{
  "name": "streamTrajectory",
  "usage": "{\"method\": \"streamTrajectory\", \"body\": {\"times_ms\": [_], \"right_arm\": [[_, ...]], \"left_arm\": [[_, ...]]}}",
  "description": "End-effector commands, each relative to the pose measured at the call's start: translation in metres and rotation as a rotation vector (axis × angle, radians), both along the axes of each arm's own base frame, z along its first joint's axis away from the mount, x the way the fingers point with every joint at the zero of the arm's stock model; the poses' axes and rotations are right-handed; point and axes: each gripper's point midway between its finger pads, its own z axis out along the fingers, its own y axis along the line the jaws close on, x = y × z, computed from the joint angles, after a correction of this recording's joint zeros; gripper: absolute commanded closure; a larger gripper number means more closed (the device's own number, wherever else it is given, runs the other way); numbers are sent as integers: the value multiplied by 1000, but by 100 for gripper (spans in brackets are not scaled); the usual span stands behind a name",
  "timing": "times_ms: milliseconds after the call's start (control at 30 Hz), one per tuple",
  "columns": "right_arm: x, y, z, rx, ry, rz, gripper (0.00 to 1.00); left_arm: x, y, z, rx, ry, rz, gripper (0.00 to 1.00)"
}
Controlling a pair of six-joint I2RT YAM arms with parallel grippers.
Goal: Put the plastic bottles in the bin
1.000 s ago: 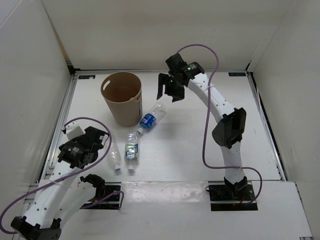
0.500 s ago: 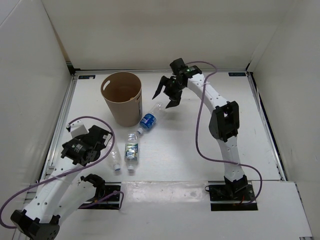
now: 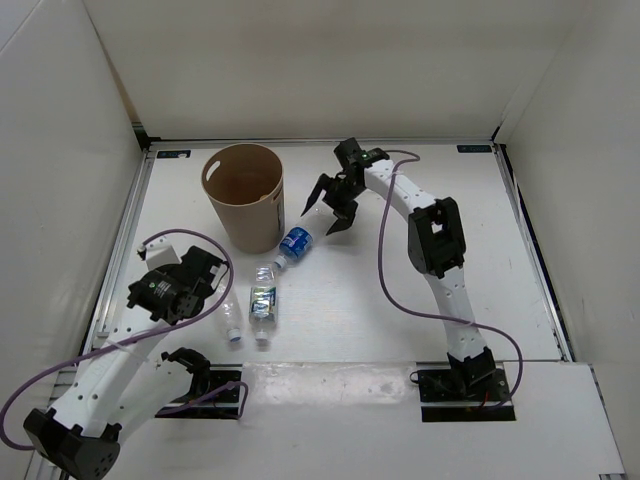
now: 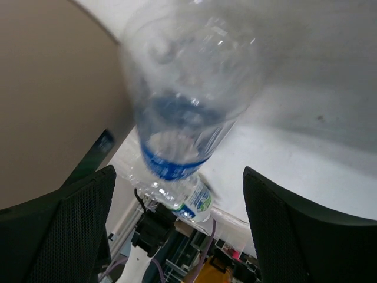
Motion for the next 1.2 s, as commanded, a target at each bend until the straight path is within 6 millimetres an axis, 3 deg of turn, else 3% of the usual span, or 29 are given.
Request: {"method": "streamTrajectory", "body": {"times_ms": [0, 200, 467, 600, 867, 1000, 1033, 1067, 1167], "right_arm": [[1, 7, -8, 10, 1, 19, 10], [8, 9, -24, -24, -26, 48, 10], [2, 31, -30, -5, -30, 84, 10], [-1, 31, -37, -16, -2, 75, 31], [7, 31, -39, 5, -69, 127, 53], [15, 15, -31, -1, -111, 131, 71], [16, 6, -34, -10, -104, 125, 80], [23, 0, -18, 5, -137, 117, 84], [33, -26, -7, -16, -188, 116, 96]], "left_arm": [[-4, 2, 9, -4, -15, 1, 0], [-4, 2, 9, -3, -15, 4, 0], [-1, 0, 5, 9, 8, -9, 0], [1, -1, 4, 12, 21, -17, 0], [3, -3, 4, 15, 33, -31, 0], [2, -2, 5, 12, 22, -27, 0], [2, -2, 5, 15, 21, -27, 0], [2, -1, 5, 15, 18, -23, 0], [1, 0, 5, 16, 9, -10, 0]]}}
